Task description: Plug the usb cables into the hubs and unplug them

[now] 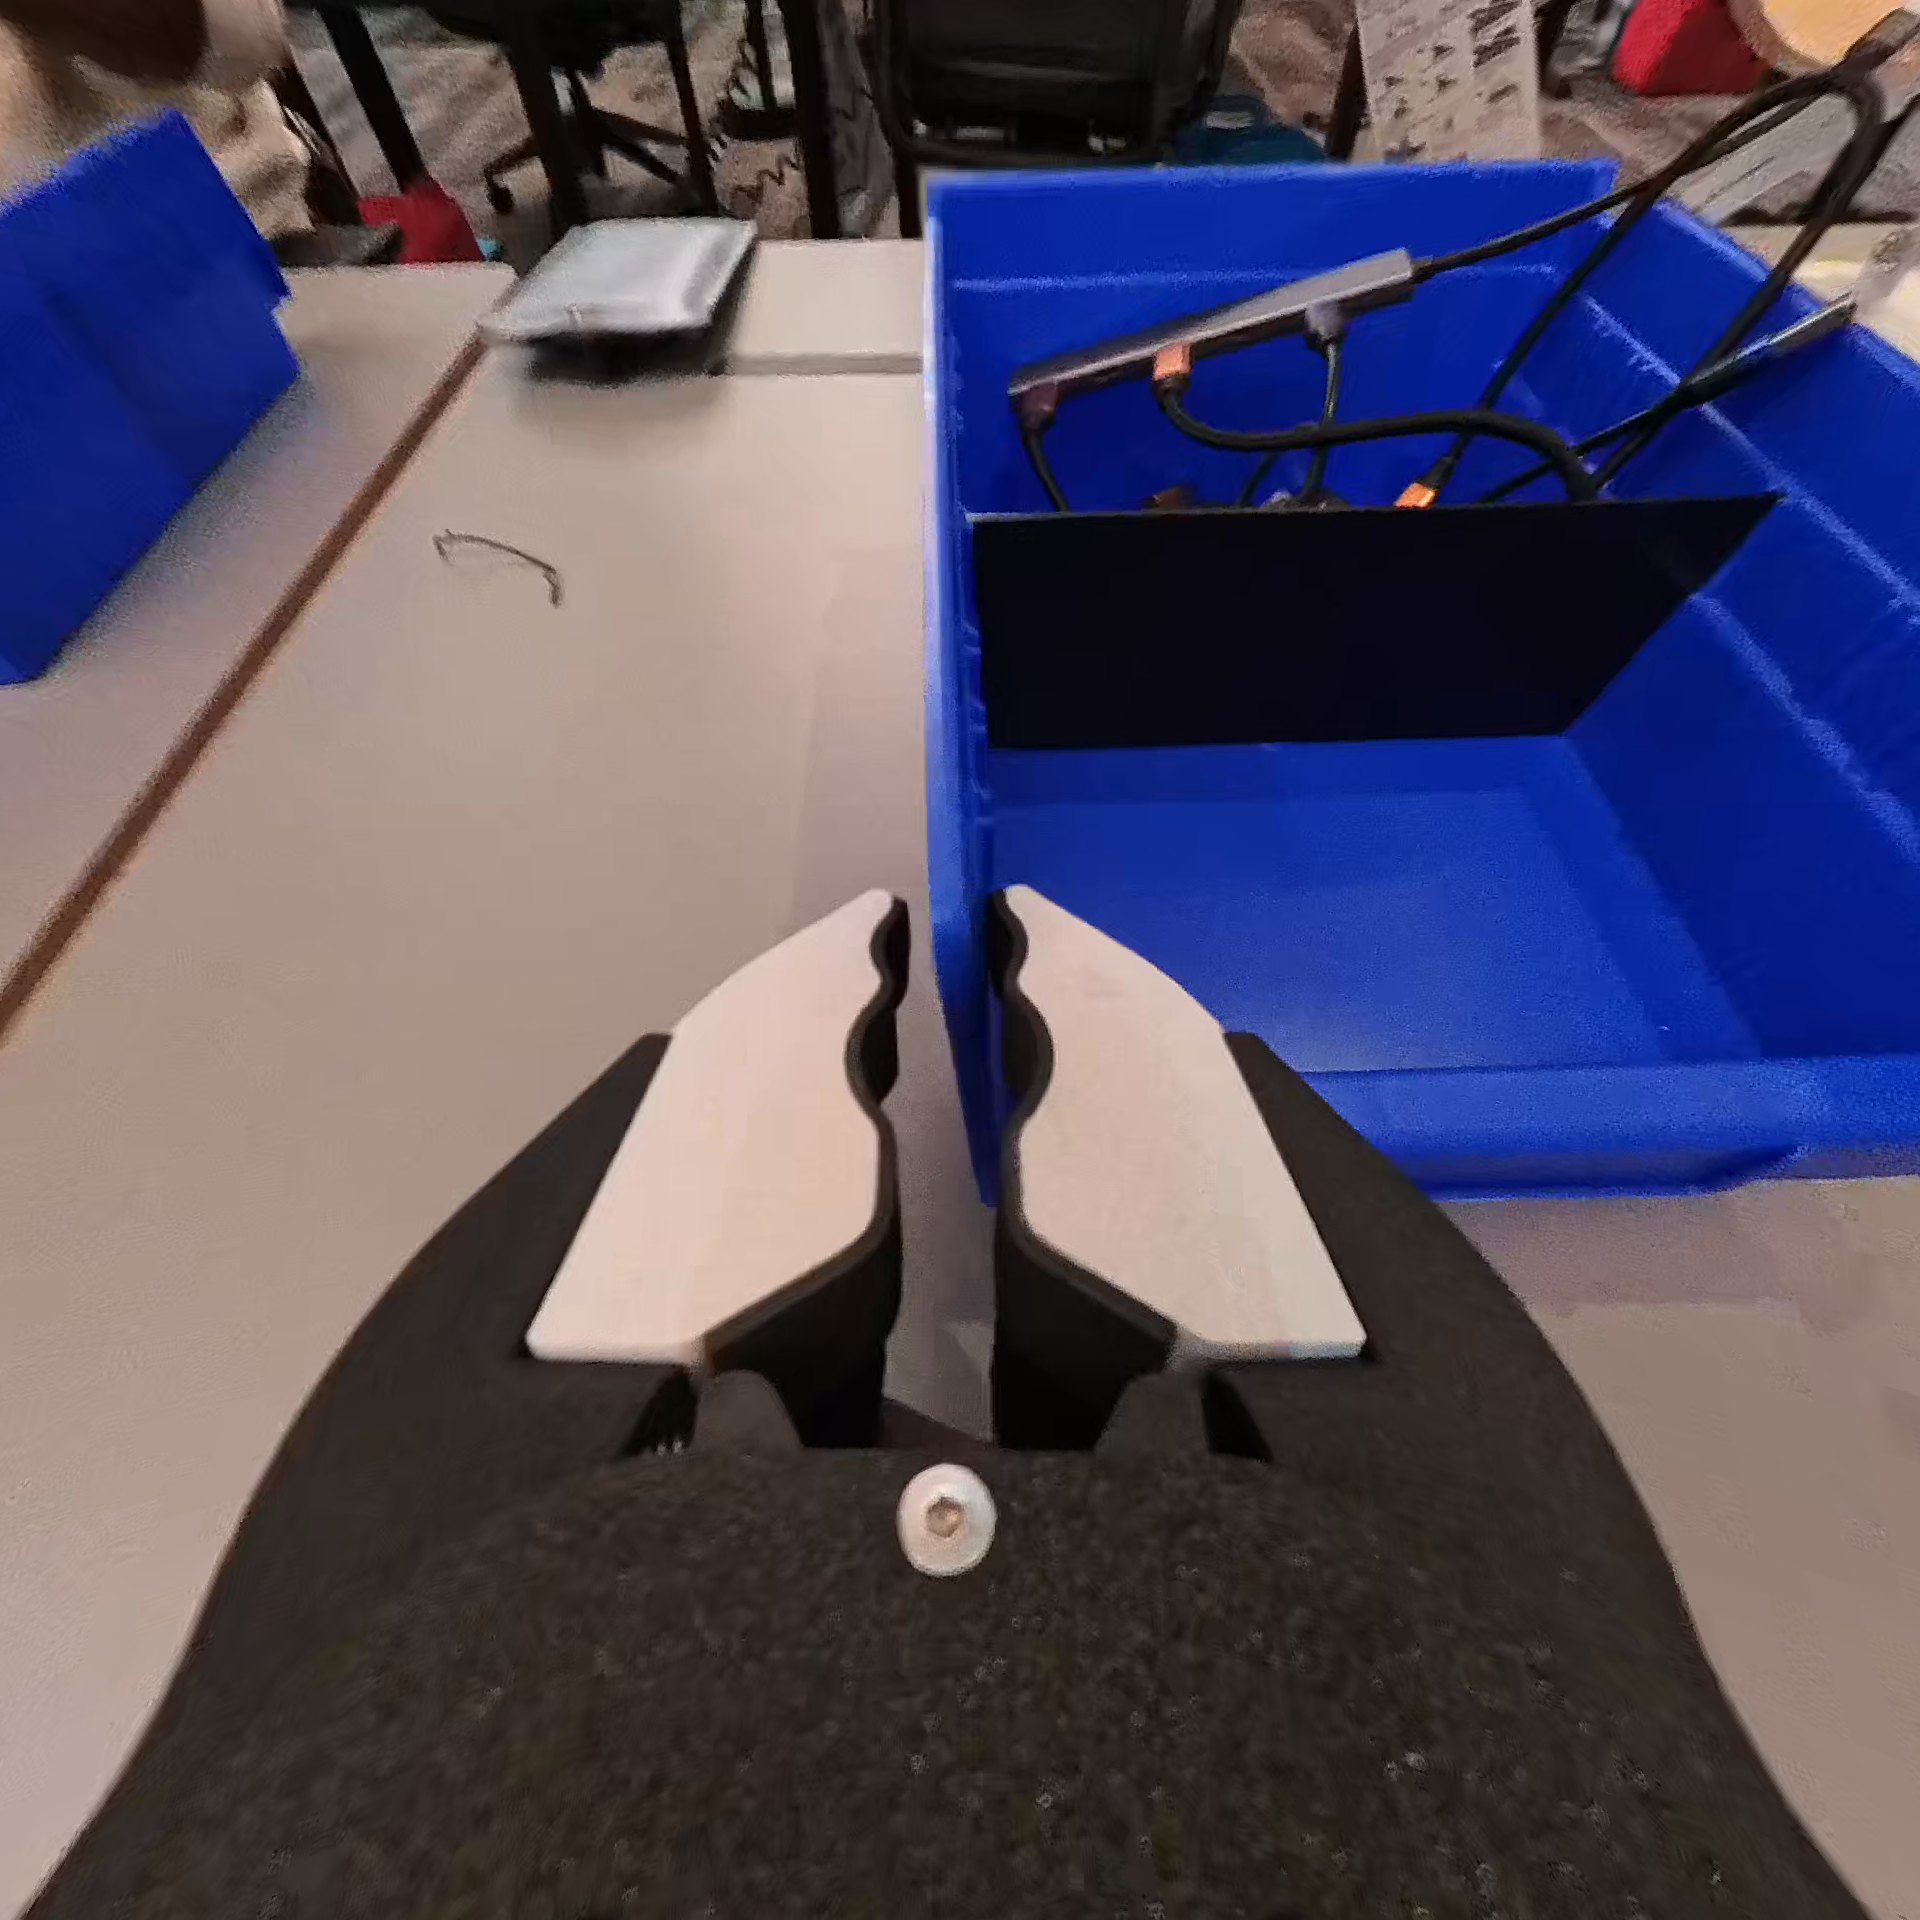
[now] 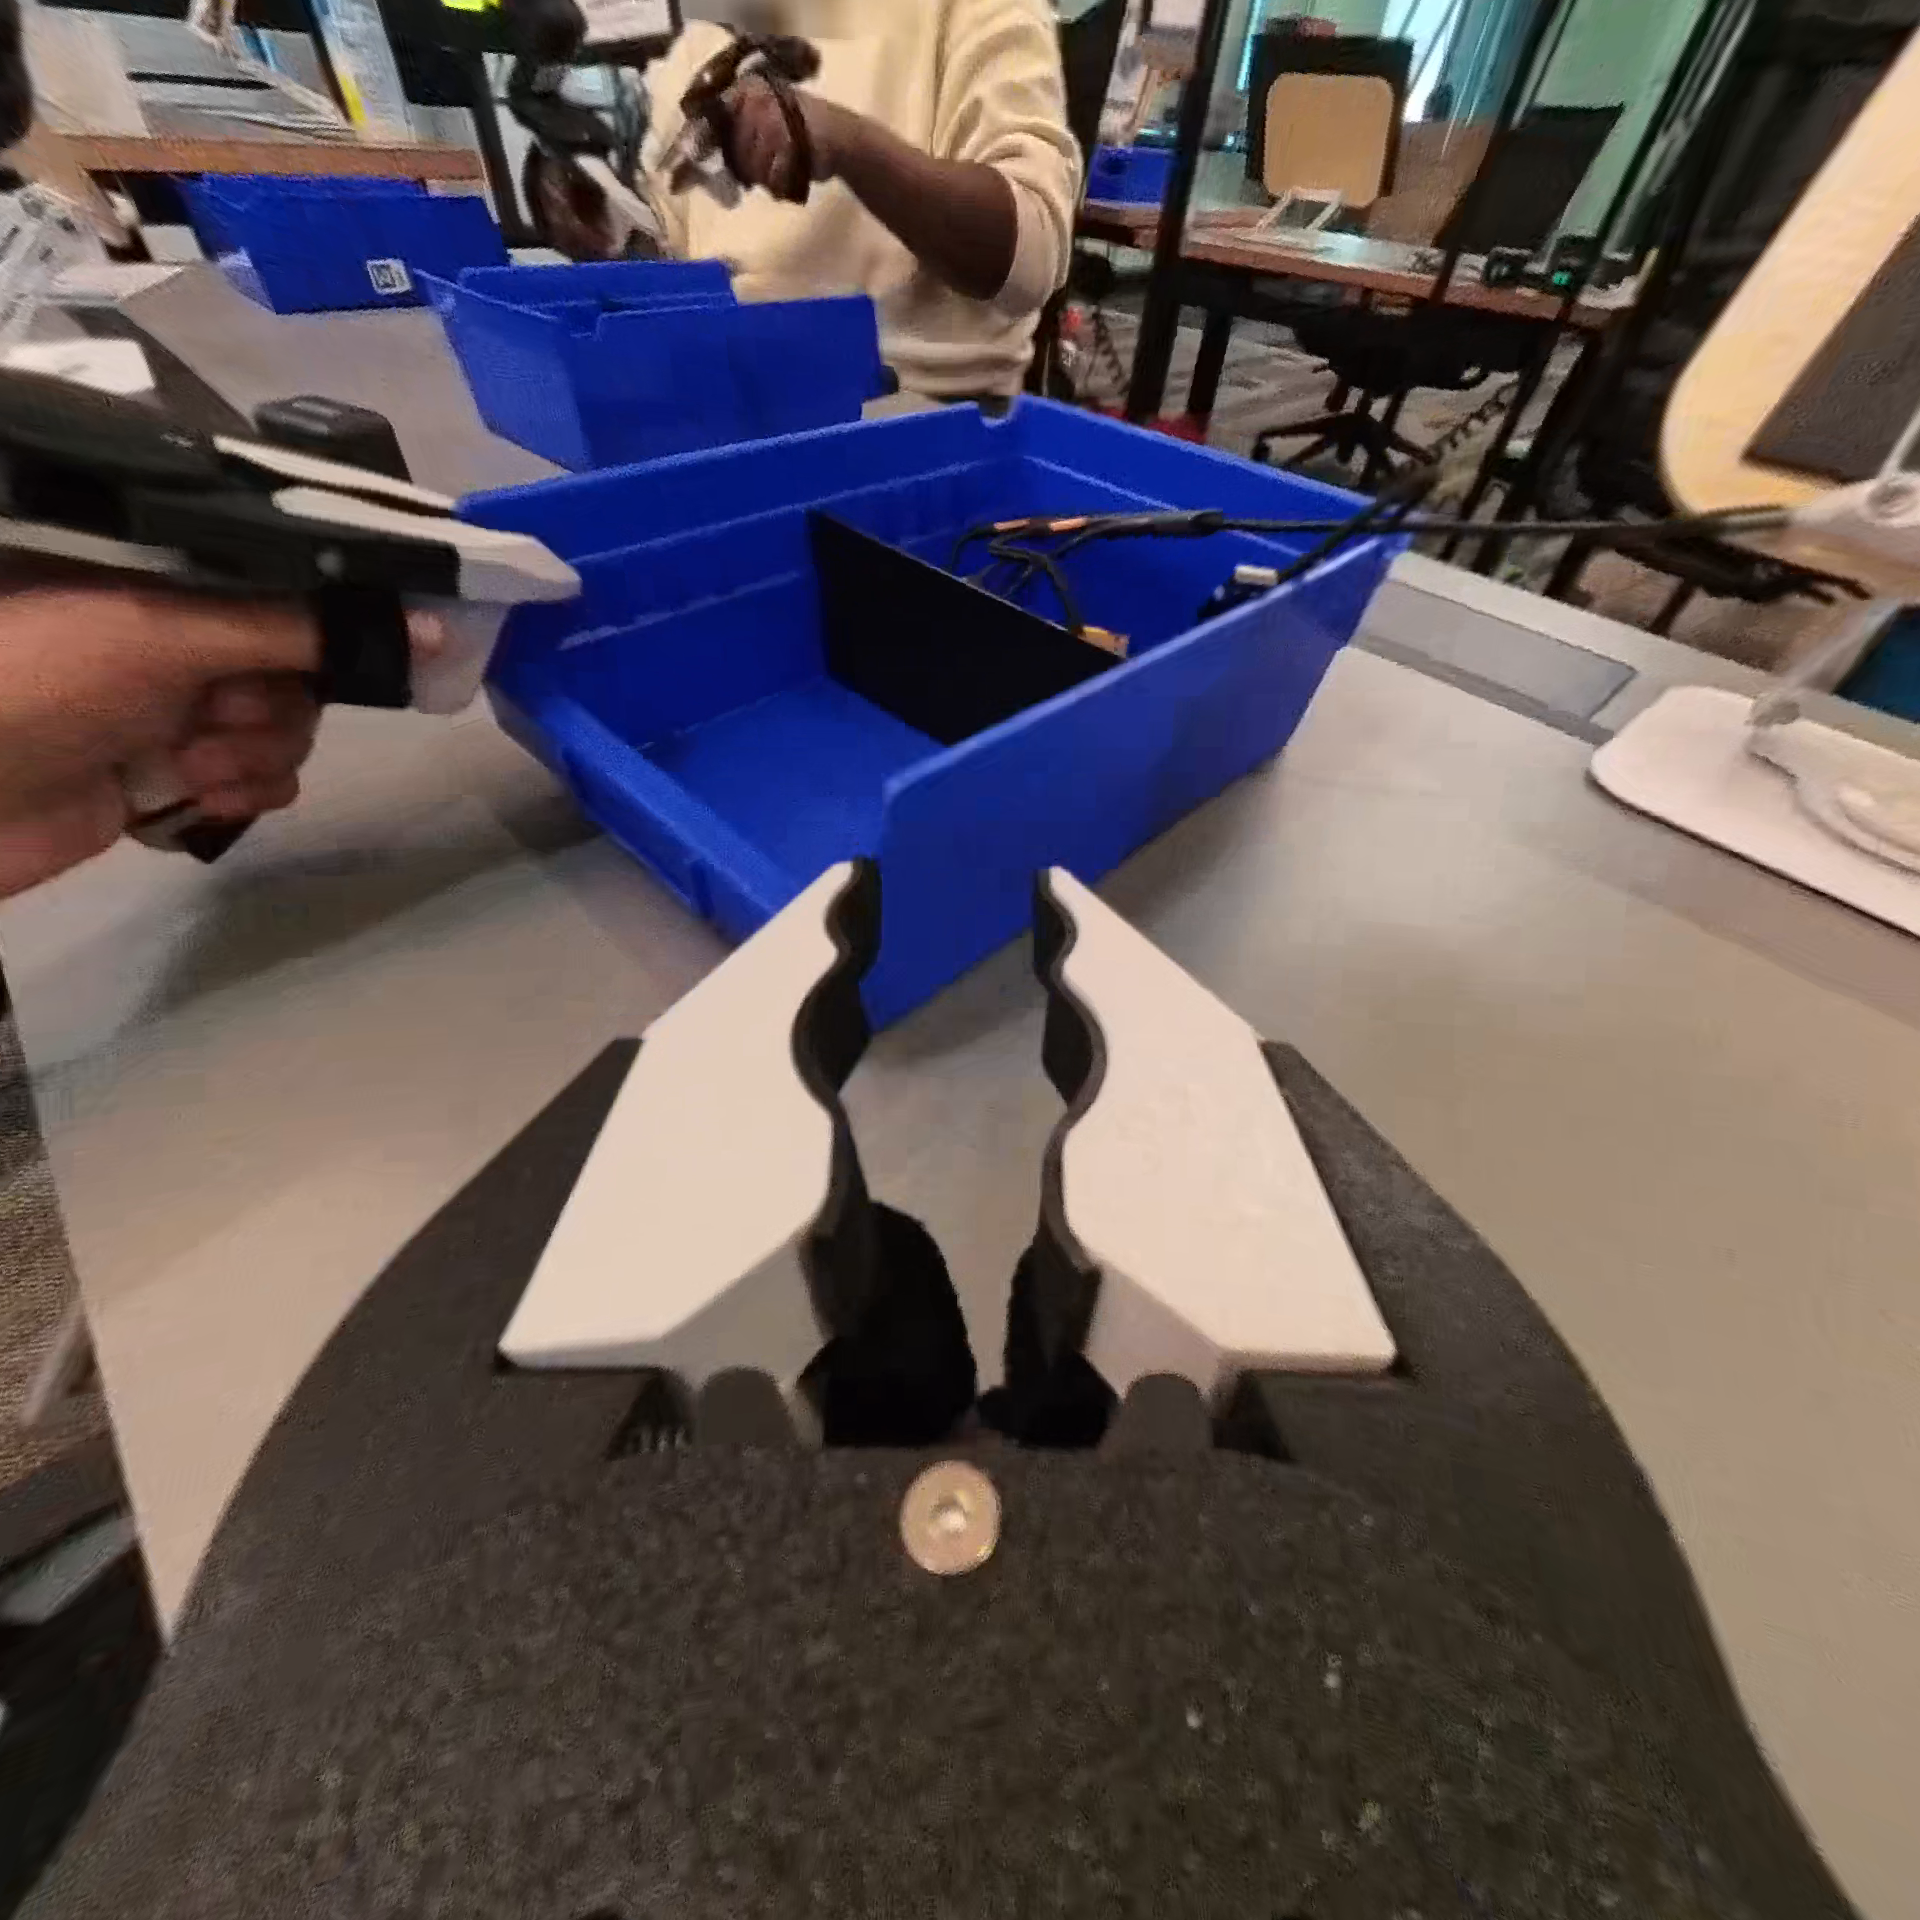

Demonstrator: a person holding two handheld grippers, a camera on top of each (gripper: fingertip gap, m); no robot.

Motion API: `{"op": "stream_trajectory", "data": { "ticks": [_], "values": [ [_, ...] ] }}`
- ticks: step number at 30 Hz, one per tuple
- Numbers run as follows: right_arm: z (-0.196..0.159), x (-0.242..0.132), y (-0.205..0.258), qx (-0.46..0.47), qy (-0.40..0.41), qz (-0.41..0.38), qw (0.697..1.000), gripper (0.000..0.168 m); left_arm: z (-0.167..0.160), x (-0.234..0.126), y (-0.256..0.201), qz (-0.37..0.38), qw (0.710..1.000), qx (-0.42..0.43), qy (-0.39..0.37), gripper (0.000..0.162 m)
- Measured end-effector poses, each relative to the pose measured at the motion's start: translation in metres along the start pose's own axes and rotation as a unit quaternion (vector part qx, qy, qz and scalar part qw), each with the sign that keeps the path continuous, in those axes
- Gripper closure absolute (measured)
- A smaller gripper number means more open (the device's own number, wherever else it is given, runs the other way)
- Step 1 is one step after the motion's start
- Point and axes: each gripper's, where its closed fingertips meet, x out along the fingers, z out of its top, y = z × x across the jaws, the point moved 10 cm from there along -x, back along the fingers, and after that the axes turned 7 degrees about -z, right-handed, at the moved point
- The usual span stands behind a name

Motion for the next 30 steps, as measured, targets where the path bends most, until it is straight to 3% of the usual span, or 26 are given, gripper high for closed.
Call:
{"op": "stream_trajectory", "data": {
  "ticks": [3, 8, 12, 17, 20, 25, 30],
  "values": [
    [-0.011, -0.048, -0.042, -0.023, -0.018, -0.031, 0.999, 0.136, 0.01, -0.012, -0.009, 0.025, 0.998, 0.03, -0.056, 0.144],
    [-0.029, -0.125, -0.128, -0.011, -0.003, -0.164, 0.986, 0.132, 0.026, -0.037, -0.036, 0.05, 0.988, 0.04, -0.141, 0.145],
    [-0.037, -0.192, -0.191, 0.03, -0.015, -0.257, 0.966, 0.124, 0.028, -0.045, -0.077, -0.036, 0.988, 0.034, -0.147, 0.142],
    [-0.07, -0.263, -0.247, 0.046, -0.009, -0.371, 0.928, 0.131, 0.011, -0.044, -0.117, -0.123, 0.986, -0.035, -0.105, 0.139],
    [-0.071, -0.28, -0.262, 0.091, -0.024, -0.387, 0.917, 0.139, 0.005, -0.043, -0.126, -0.149, 0.984, -0.044, -0.088, 0.139],
    [-0.075, -0.276, -0.265, 0.173, -0.029, -0.34, 0.924, 0.157, 0.003, -0.038, -0.125, -0.116, 0.99, 0.02, -0.08, 0.139],
    [-0.085, -0.268, -0.267, 0.138, 0.029, -0.356, 0.924, 0.162, 0.001, -0.028, -0.123, -0.103, 0.992, 0.047, -0.062, 0.139]
  ]
}}
